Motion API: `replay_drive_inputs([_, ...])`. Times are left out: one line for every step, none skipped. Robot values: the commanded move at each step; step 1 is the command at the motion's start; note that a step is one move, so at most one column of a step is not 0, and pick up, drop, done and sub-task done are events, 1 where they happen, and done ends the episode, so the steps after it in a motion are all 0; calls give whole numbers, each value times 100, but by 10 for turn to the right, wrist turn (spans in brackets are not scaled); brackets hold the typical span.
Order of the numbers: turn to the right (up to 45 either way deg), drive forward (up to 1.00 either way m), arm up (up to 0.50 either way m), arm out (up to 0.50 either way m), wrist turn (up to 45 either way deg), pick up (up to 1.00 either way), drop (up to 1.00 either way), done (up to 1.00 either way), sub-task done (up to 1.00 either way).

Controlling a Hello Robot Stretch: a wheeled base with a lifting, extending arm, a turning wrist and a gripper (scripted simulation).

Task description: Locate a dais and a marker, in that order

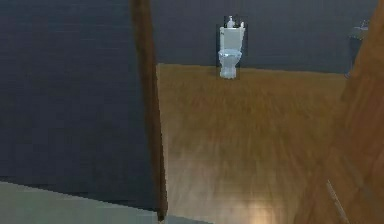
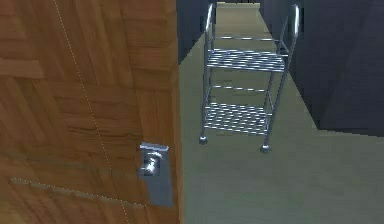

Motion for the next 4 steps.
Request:
replay_drive_inputs([90, 0, 0, 0, 0, 0, 0, 0, 0])
replay_drive_inputs([0, 30, 0, 0, 0, 0, 0, 0, 0])
replay_drive_inputs([-30, 0, 0, 0, 0, 0, 0, 0, 0])
replay_drive_inputs([0, 85, 0, 0, 0, 0, 0, 0, 0])
